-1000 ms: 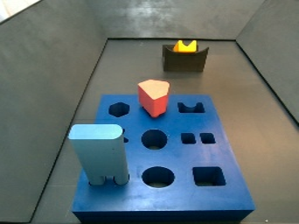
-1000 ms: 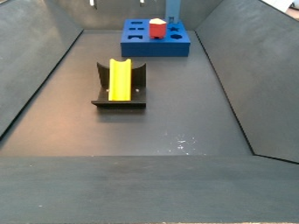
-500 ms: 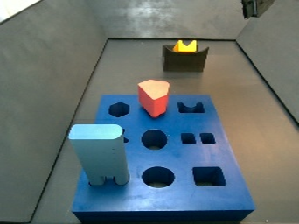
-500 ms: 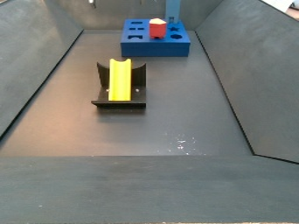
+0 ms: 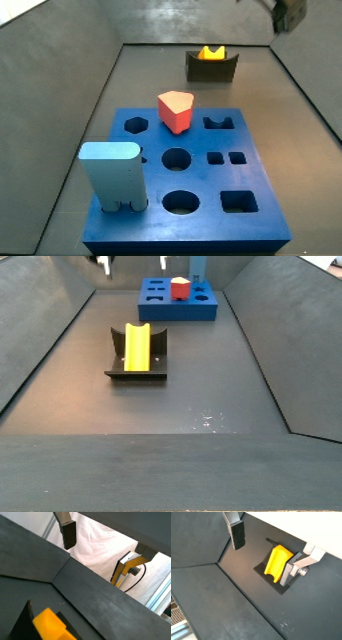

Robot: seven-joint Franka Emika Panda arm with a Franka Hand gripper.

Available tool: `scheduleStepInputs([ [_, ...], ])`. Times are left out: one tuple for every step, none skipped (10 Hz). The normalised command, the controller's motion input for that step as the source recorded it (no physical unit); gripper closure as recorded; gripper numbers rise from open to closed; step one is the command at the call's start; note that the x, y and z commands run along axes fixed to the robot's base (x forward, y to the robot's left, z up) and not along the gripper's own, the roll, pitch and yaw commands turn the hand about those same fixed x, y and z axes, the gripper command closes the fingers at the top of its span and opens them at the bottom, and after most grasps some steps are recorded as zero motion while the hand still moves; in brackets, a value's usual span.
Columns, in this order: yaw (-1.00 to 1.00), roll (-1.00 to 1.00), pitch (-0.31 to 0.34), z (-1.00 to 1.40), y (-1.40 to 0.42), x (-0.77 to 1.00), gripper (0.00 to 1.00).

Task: Pick up the arch object. Move up. Place the arch object on the fixture. Regrasp the arch object. Move to above the board. Insert the arch object.
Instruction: Regrasp the arch object.

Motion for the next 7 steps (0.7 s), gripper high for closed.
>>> scheduleStepInputs([
  [0.06,0.12,-0.102,-1.00,0.06,0.05,0.00],
  [0.03,0.09,-0.107,-1.00,0.06,0.06,0.00],
  [0.01,0.07,-0.106,-1.00,0.06,0.06,0.00],
  [-0.01,0.06,-0.098,-1.00,0.05,0.07,0.00],
  [-0.03,0.07,-0.085,-1.00,0.05,0.08,0.00],
  [-0.04,0.07,-0.070,-1.00,0.04,0.08,0.00],
  [-0.04,0.07,-0.052,-1.00,0.04,0.09,0.00],
])
